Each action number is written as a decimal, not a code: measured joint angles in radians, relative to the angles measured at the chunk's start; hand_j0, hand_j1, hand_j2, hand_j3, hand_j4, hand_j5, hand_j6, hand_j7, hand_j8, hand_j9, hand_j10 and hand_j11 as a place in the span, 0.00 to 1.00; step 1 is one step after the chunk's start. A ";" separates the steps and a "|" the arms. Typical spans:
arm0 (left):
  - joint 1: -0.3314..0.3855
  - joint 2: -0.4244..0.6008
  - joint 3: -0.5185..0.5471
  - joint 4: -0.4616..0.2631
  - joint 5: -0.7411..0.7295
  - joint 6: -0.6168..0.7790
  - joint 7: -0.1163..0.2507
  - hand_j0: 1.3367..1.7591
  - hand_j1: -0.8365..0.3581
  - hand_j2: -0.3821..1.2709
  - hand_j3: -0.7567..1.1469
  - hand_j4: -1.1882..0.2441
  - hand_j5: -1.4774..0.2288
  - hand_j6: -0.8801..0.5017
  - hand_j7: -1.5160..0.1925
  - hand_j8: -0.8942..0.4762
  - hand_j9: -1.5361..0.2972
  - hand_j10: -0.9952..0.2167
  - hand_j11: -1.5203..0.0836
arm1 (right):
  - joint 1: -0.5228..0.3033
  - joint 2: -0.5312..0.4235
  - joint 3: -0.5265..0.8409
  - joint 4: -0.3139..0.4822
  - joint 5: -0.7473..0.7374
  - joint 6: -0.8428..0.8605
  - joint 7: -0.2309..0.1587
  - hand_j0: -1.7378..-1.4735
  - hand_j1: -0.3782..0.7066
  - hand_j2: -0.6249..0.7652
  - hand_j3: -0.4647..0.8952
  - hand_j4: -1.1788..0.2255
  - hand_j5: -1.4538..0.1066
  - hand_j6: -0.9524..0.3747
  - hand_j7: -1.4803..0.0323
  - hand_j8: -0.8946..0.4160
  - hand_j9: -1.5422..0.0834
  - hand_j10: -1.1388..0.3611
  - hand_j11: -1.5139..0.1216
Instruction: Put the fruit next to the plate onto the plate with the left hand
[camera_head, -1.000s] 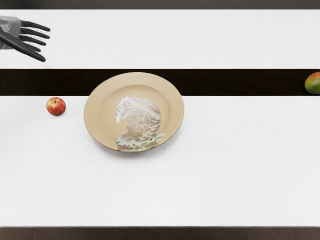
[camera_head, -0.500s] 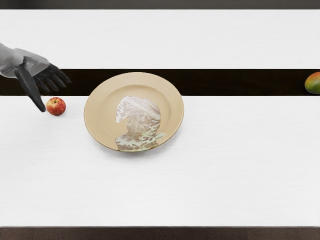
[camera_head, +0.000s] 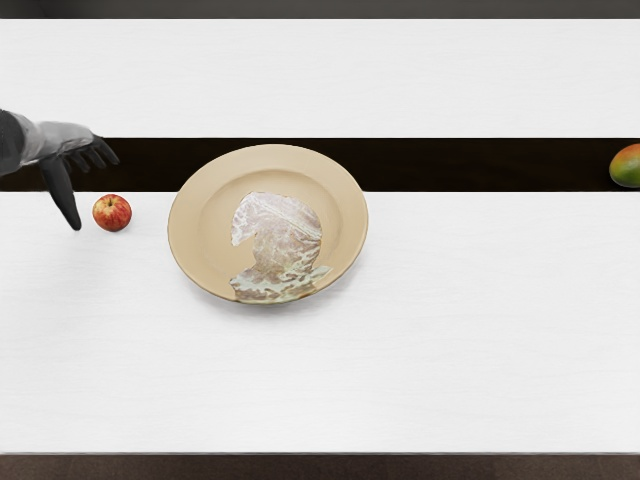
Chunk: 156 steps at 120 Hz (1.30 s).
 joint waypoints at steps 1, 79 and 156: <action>0.001 -0.003 0.002 -0.001 0.004 0.007 0.000 0.76 0.74 0.26 0.40 0.65 0.68 0.46 0.70 0.47 0.66 0.61 0.75 | 0.000 0.000 0.000 0.000 0.000 0.000 0.000 0.30 0.07 0.44 0.34 0.81 0.90 0.69 0.95 0.66 0.92 0.74 0.90; 0.167 -0.250 0.118 0.121 0.054 0.318 0.002 0.76 0.74 0.26 0.40 0.65 0.68 0.46 0.70 0.47 0.66 0.61 0.75 | 0.000 0.000 0.000 0.000 0.000 0.000 0.000 0.30 0.07 0.44 0.34 0.81 0.90 0.69 0.95 0.66 0.92 0.74 0.90; 0.254 -0.333 0.116 0.245 0.052 0.307 -0.011 0.76 0.66 0.27 0.40 0.60 0.62 0.40 0.64 0.41 0.61 0.55 0.68 | 0.000 0.000 0.000 0.000 0.000 0.000 0.000 0.30 0.07 0.44 0.34 0.81 0.90 0.69 0.95 0.66 0.92 0.74 0.90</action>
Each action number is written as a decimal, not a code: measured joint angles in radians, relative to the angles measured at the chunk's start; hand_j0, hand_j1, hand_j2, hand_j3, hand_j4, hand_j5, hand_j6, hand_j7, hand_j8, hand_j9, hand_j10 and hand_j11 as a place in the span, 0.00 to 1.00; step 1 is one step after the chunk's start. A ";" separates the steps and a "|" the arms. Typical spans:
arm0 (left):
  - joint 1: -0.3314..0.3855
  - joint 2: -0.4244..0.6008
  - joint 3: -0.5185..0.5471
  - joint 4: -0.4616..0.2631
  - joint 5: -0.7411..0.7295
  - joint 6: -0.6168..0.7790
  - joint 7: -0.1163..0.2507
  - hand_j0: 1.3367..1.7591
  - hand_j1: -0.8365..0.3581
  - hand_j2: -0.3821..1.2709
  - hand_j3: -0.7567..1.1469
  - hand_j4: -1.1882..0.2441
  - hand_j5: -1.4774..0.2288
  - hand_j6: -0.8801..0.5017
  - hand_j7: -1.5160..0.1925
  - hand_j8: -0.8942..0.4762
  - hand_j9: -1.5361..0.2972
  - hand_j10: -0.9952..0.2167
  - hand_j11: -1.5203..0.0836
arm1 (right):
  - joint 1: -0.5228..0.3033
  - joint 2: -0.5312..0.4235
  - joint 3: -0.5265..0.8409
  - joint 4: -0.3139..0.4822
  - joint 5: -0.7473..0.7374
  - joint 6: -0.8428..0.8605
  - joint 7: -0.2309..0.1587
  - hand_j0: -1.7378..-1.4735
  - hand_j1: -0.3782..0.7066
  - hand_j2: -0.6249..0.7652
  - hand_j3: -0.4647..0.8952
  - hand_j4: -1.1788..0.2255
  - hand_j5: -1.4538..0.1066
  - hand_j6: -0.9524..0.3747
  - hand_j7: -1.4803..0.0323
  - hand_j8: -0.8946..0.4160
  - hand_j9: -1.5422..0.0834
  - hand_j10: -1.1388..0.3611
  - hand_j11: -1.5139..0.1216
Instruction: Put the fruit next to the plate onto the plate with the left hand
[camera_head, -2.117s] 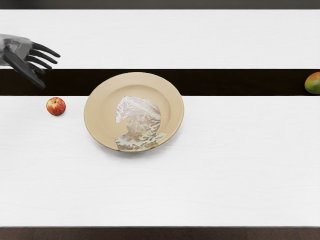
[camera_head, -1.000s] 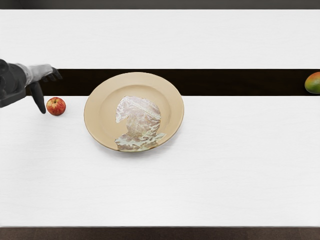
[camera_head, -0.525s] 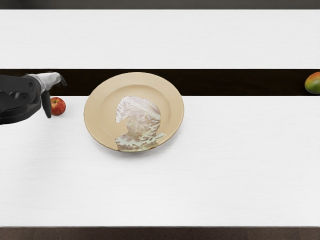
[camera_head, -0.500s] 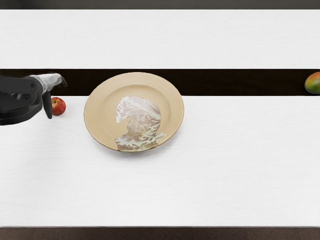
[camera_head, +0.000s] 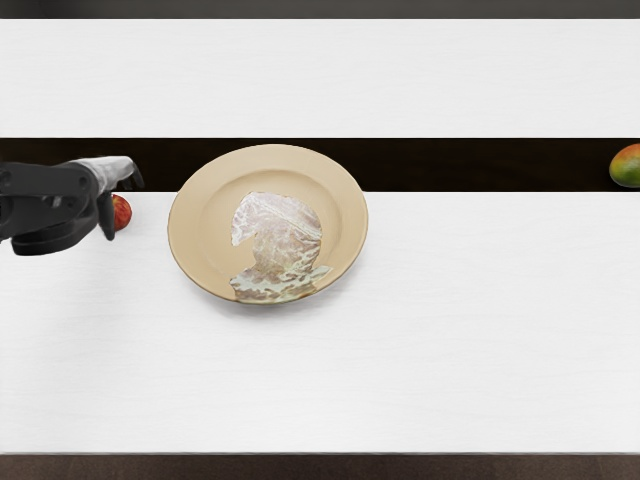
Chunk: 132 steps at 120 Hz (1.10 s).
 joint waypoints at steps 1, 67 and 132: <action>0.001 -0.001 0.000 0.000 0.000 0.000 0.000 0.76 0.66 0.27 0.40 0.60 0.61 0.40 0.64 0.41 0.60 0.55 0.68 | 0.000 0.000 0.000 0.000 0.000 0.000 0.000 0.30 0.07 0.44 0.34 0.81 0.90 0.69 0.95 0.66 0.92 0.74 0.90; 0.038 -0.015 -0.001 0.045 -0.003 0.001 -0.020 0.76 0.55 0.29 0.40 0.52 0.53 0.32 0.55 0.33 0.52 0.46 0.59 | 0.000 0.000 0.000 0.000 0.000 0.000 0.000 0.30 0.07 0.44 0.34 0.81 0.90 0.69 0.95 0.66 0.92 0.74 0.90; 0.056 -0.015 0.002 0.066 0.005 -0.001 -0.022 0.75 0.50 0.28 0.40 0.44 0.45 0.29 0.46 0.34 0.43 0.38 0.49 | 0.000 0.000 0.000 0.000 0.000 0.000 0.000 0.30 0.07 0.44 0.34 0.81 0.90 0.69 0.95 0.66 0.92 0.74 0.90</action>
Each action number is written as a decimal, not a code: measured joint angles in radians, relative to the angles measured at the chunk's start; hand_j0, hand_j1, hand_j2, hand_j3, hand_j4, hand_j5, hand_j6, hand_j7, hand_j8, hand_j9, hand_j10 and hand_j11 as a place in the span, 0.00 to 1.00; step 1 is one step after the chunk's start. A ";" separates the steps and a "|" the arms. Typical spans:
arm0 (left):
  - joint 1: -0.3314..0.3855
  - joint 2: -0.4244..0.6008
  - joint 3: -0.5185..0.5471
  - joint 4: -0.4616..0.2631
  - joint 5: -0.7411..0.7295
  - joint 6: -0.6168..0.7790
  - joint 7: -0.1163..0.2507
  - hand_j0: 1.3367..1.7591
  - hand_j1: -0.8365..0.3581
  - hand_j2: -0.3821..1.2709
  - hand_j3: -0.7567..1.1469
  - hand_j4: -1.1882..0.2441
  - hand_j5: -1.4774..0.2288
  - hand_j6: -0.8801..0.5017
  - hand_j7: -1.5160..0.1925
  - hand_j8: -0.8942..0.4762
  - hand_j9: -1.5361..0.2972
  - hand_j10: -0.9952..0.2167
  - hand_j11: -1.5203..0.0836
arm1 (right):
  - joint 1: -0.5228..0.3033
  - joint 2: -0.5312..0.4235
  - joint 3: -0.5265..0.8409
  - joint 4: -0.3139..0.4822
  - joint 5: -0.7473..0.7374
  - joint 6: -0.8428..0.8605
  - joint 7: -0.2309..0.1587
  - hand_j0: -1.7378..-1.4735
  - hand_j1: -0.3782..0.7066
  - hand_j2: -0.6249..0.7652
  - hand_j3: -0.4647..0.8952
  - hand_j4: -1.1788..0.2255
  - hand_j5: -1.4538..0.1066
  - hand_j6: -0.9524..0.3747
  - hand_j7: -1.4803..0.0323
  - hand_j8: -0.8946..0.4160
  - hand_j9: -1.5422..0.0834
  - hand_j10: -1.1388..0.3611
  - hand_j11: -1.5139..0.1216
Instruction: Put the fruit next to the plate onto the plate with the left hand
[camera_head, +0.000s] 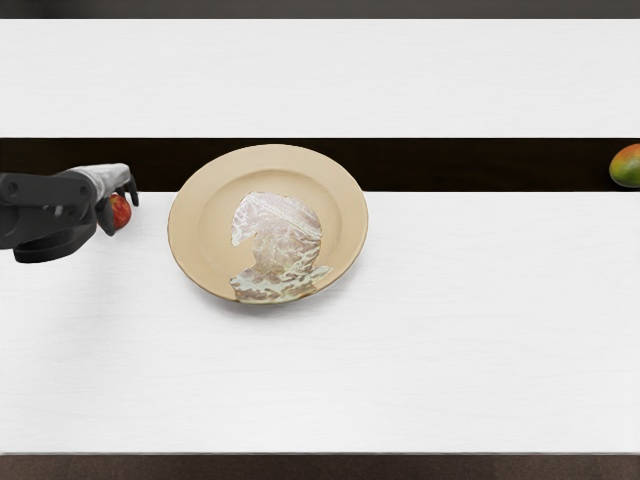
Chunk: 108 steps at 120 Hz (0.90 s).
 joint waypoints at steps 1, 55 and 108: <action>0.000 0.000 0.000 0.000 0.000 0.000 0.000 0.75 0.50 0.29 0.40 0.44 0.45 0.29 0.46 0.34 0.43 0.37 0.48 | 0.000 0.000 0.000 0.000 0.000 0.000 0.000 0.30 0.07 0.44 0.34 0.81 0.90 0.69 0.95 0.66 0.92 0.74 0.90; 0.007 0.000 0.001 0.002 -0.004 -0.006 -0.004 0.73 0.44 0.35 0.40 0.41 0.26 0.42 0.27 0.45 0.25 0.35 0.27 | 0.000 0.000 0.000 0.000 0.000 0.000 0.000 0.30 0.07 0.44 0.34 0.81 0.90 0.69 0.95 0.66 0.92 0.74 0.90; -0.027 0.013 -0.002 -0.003 -0.019 -0.060 -0.005 0.72 0.43 0.33 0.40 0.45 0.20 0.46 0.22 0.49 0.21 0.38 0.21 | 0.000 0.000 0.000 0.000 0.000 0.000 0.000 0.30 0.07 0.44 0.34 0.81 0.90 0.69 0.95 0.66 0.92 0.74 0.90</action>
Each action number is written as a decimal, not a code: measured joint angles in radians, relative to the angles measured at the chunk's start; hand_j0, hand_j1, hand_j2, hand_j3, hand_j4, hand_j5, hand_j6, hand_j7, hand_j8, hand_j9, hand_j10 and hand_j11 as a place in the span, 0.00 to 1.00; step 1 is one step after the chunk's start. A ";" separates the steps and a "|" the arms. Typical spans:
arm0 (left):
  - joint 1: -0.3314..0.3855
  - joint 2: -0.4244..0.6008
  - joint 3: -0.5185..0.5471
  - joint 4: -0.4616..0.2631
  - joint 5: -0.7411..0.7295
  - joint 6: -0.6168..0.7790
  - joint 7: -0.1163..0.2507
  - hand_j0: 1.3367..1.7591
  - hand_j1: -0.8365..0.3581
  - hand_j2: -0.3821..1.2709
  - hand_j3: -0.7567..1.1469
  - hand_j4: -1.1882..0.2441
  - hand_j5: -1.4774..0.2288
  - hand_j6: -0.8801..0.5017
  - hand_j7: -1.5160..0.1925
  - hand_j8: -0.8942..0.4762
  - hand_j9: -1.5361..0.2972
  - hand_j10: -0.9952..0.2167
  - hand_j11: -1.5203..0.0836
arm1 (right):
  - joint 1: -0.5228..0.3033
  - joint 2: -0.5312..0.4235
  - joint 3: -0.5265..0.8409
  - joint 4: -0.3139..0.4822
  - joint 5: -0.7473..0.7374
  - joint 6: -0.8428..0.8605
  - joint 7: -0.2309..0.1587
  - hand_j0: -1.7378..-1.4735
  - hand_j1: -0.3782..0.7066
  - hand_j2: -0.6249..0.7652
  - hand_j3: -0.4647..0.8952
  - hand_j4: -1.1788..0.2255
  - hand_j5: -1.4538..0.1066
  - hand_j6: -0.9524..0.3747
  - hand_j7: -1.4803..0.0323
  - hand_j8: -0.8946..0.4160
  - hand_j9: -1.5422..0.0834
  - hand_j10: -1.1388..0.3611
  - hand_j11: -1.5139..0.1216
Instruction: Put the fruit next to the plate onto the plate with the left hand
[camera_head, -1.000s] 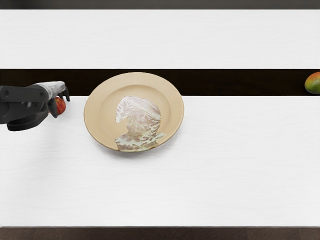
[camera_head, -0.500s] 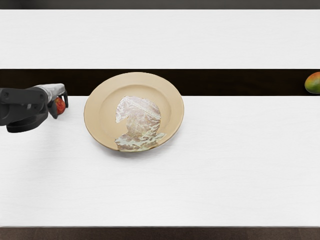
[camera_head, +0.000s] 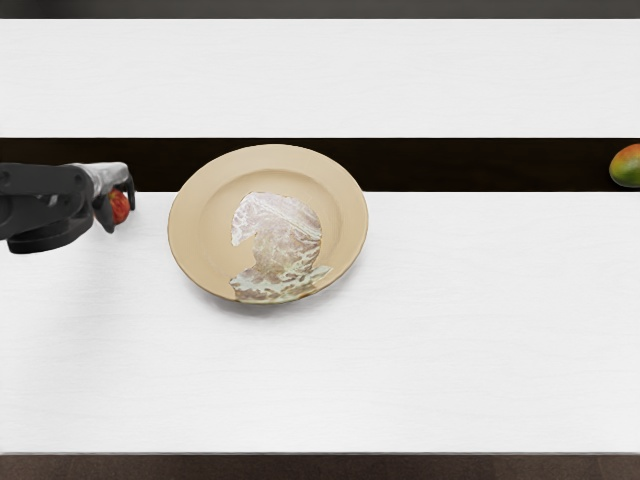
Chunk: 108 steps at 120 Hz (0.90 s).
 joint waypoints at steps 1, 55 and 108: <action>-0.001 0.001 0.000 0.000 -0.001 -0.002 0.000 0.72 0.43 0.34 0.40 0.45 0.20 0.46 0.22 0.49 0.21 0.38 0.21 | 0.000 0.000 0.000 0.000 0.000 0.000 0.000 0.30 0.07 0.44 0.34 0.81 0.90 0.69 0.95 0.66 0.92 0.74 0.90; -0.253 0.144 0.005 -0.052 -0.205 -0.409 0.003 0.73 0.35 0.43 0.40 0.49 0.19 0.49 0.22 0.53 0.20 0.43 0.21 | 0.000 0.000 0.000 0.000 0.000 0.000 0.000 0.30 0.07 0.44 0.34 0.81 0.90 0.69 0.95 0.66 0.92 0.74 0.90; -0.437 0.176 -0.028 -0.152 -0.343 -0.625 0.003 0.73 0.36 0.42 0.40 0.50 0.20 0.48 0.23 0.53 0.21 0.41 0.21 | 0.000 0.000 0.000 0.000 0.000 0.000 0.000 0.30 0.07 0.44 0.34 0.81 0.90 0.69 0.95 0.66 0.92 0.74 0.90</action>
